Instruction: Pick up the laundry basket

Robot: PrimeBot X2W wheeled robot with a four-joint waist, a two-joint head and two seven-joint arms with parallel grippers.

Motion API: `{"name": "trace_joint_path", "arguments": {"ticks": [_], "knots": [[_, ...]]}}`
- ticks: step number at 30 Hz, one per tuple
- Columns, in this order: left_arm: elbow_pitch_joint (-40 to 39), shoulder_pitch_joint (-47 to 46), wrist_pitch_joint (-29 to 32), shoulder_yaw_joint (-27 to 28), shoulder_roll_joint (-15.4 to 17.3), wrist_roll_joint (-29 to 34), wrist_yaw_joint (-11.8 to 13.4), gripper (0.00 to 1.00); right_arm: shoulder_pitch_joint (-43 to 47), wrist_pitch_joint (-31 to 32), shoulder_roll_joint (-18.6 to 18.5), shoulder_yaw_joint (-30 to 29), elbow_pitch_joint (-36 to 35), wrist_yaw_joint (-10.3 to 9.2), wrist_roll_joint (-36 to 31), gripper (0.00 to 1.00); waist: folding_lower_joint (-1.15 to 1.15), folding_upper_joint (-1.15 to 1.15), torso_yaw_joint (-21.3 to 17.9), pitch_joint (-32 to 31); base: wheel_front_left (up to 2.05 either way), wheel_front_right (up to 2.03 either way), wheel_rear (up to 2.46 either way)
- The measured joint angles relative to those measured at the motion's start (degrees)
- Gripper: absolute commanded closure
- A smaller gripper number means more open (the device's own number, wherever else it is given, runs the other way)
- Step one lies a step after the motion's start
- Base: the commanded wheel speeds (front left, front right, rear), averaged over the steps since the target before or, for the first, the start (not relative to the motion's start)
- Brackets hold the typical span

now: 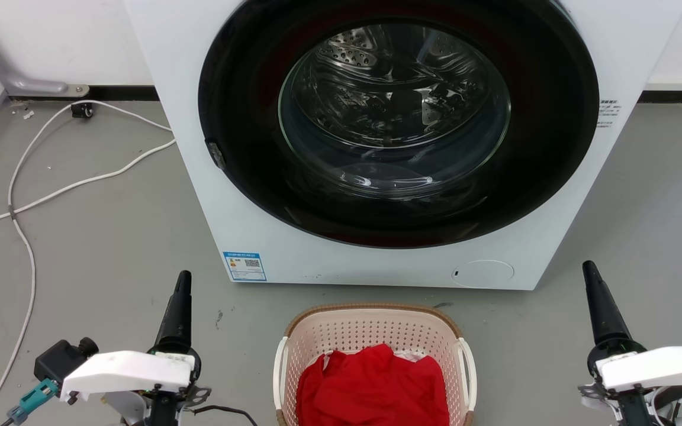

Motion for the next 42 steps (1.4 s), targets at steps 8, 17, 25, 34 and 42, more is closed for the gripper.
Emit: {"name": "trace_joint_path", "arguments": {"ticks": [8, 17, 25, 34, 42], "knots": [[-1.5, 0.5, -1.7, -1.7, 0.0, 7.8, 1.0, 0.00, 0.9, -1.7, 0.0, 1.4, -1.9, 0.00, -9.5, 0.00, 0.00, 0.00, 0.0, 0.1, 0.00, 0.00, 0.00], [-2.6, 0.8, -3.5, -3.2, 0.0, 15.2, 2.2, 0.00, 1.6, -3.4, 0.0, 2.6, -2.9, 0.00, -19.0, 0.00, 0.00, 0.00, 0.0, 0.1, 0.00, 0.00, 0.00], [-3.4, 1.4, -4.9, -4.0, 0.0, 20.4, 3.0, 0.00, 2.1, -4.9, 0.0, 3.1, -4.0, 0.00, -25.4, 0.00, 0.00, 0.00, 0.0, 0.1, 0.00, 0.00, 0.00], [-4.2, 1.7, -6.4, -4.9, 0.0, 25.9, 3.8, 0.00, 2.8, -6.4, 0.0, 3.7, -5.1, 0.00, -32.5, 0.00, 0.00, 0.00, 0.0, 0.2, 0.00, 0.00, 0.00], [-4.8, 2.1, -7.9, -5.7, 0.1, 31.3, 4.5, 0.00, 3.5, -7.8, 0.0, 3.8, -5.6, 0.00, -38.8, 0.00, 0.00, 0.00, 0.1, 0.4, 0.00, 0.00, 0.00]]}}
